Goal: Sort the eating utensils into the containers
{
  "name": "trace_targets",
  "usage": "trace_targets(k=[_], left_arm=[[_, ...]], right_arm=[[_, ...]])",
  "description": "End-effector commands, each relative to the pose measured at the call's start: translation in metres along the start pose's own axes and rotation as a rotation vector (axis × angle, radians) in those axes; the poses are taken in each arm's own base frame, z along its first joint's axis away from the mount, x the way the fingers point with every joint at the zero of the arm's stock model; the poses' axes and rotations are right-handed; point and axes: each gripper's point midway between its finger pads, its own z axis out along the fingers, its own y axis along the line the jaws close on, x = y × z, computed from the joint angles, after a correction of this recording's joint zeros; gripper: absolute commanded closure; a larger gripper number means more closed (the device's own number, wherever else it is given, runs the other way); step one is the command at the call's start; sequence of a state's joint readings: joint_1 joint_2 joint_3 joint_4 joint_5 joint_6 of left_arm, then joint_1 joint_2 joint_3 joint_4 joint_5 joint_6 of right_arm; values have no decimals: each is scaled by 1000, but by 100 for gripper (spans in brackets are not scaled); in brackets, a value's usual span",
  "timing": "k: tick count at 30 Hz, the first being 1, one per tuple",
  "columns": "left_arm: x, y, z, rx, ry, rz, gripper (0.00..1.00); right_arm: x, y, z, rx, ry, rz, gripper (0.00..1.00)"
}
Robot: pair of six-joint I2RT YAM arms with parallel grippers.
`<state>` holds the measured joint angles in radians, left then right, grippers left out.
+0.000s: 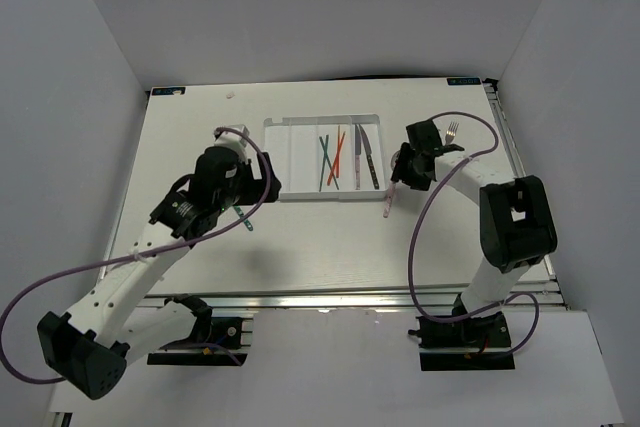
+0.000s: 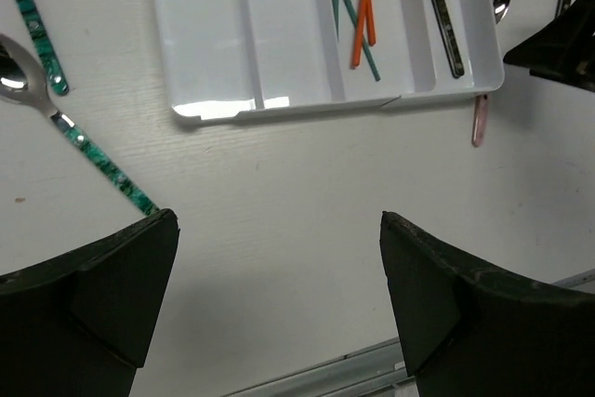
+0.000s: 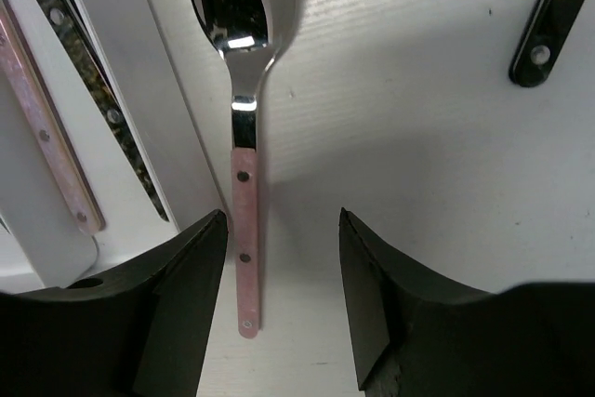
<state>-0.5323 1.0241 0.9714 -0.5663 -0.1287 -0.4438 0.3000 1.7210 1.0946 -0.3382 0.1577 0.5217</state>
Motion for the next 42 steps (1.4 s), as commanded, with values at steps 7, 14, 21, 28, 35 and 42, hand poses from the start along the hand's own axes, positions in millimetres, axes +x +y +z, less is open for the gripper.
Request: trace_targets(k=[7, 14, 21, 28, 35, 42], left_arm=[[35, 22, -23, -27, 31, 9, 2], [33, 21, -25, -24, 25, 13, 2], [40, 23, -21, -27, 38, 8, 2], [39, 24, -22, -27, 31, 2, 2], [39, 24, -22, -30, 30, 2, 2], [39, 23, -22, -26, 29, 3, 2]], right_arm=[[-30, 5, 15, -30, -29, 49, 45], [-22, 8, 28, -61, 18, 38, 46], [-26, 7, 26, -72, 6, 69, 46], [-28, 9, 30, -66, 32, 56, 46], [-11, 3, 46, -42, 109, 41, 51], [-2, -29, 37, 89, 108, -25, 62]])
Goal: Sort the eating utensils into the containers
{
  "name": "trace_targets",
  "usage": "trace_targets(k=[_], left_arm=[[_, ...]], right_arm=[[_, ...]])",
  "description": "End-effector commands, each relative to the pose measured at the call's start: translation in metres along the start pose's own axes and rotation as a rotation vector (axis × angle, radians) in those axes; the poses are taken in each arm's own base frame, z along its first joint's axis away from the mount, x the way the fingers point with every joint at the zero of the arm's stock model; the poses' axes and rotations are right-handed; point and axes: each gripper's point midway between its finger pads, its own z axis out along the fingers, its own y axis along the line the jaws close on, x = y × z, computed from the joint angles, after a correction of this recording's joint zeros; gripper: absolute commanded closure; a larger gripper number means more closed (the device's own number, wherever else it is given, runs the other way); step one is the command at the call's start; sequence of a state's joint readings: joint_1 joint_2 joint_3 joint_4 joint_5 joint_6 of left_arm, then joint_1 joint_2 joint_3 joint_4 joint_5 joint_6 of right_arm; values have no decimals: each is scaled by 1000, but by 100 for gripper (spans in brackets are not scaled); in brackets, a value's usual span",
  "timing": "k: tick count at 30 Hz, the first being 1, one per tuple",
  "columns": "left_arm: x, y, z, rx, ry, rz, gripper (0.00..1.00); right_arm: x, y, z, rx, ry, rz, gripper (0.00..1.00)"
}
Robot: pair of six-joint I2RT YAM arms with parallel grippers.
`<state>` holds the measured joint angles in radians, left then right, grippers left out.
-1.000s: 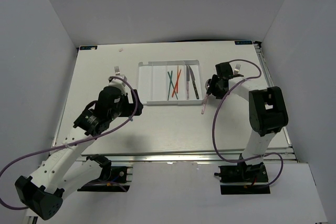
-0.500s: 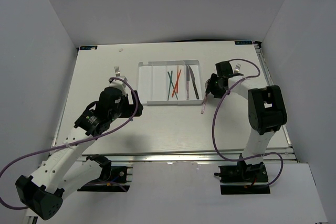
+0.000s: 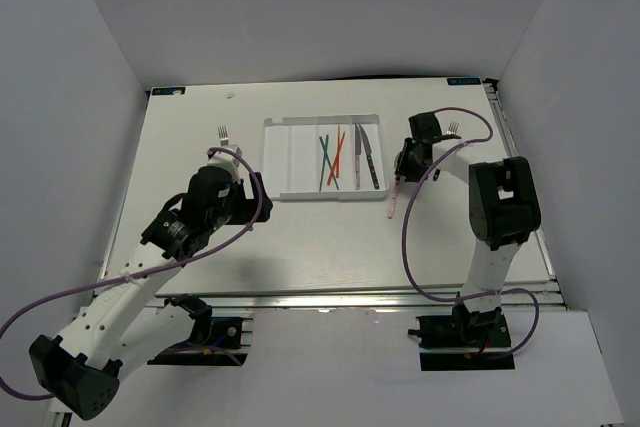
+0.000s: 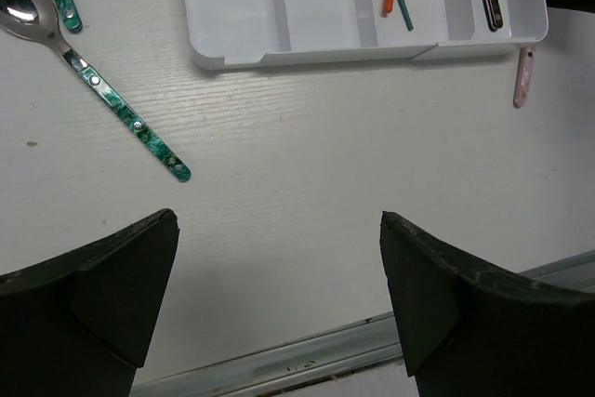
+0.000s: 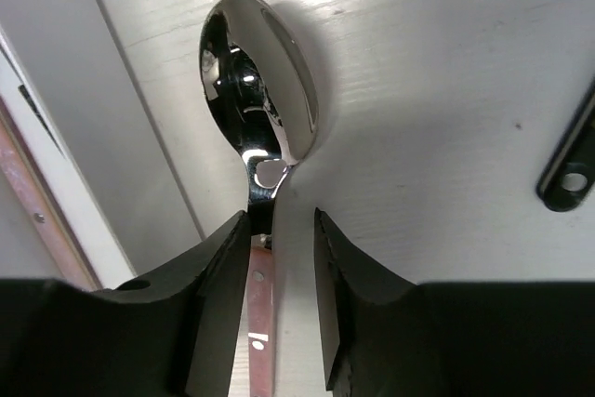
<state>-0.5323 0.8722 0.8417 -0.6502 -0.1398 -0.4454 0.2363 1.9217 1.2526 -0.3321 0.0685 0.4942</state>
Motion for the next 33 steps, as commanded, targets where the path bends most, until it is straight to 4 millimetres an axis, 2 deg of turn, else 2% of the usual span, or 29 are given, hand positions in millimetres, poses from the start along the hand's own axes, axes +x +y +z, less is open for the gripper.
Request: trace_targets(k=[1, 7, 9, 11, 14, 21, 24, 25, 26, 27, 28, 29, 30, 31, 32, 33], left_arm=[[-3, -2, -1, 10, -22, -4, 2], [-1, -3, 1, 15, -3, -1, 2], [-1, -5, 1, 24, -4, -3, 2], [-2, -6, 0, 32, -6, -4, 2], [-1, -8, 1, 35, 0, -1, 2], [0, -7, 3, 33, 4, -1, 2], [-1, -8, 2, 35, 0, -7, 2], [-2, -9, 2, 44, -2, -10, 2], [-3, -11, 3, 50, -2, -17, 2], [-5, -15, 4, 66, -9, -33, 2], [-3, -20, 5, 89, -1, -44, 2], [-1, -24, 8, 103, 10, -68, 2], [-5, -30, 11, 130, -3, -87, 2], [-5, -36, 13, 157, -4, -104, 2], [2, -47, 14, 216, 32, -133, 2], [-4, -55, 17, 250, 11, -148, 2]], right_arm=[[18, -36, -8, 147, 40, -57, 63], [29, -59, -11, 188, 88, -106, 76], [36, -64, -10, 195, 107, -110, 76], [47, -67, -9, 186, 134, -122, 74], [59, -69, -11, 176, 166, -134, 63], [68, -72, -23, 167, 168, -163, 61], [72, -80, -28, 206, 170, -179, 68], [73, -83, -29, 217, 169, -187, 71], [75, -83, -28, 217, 171, -193, 78], [76, -82, -27, 212, 176, -195, 80], [80, -80, -24, 194, 194, -193, 84], [81, -77, -22, 178, 204, -196, 95], [83, -70, -21, 141, 217, -191, 100], [84, -65, -22, 113, 217, -187, 100], [79, -58, -23, 78, 195, -182, 100], [76, -46, -33, 18, 169, -162, 100]])
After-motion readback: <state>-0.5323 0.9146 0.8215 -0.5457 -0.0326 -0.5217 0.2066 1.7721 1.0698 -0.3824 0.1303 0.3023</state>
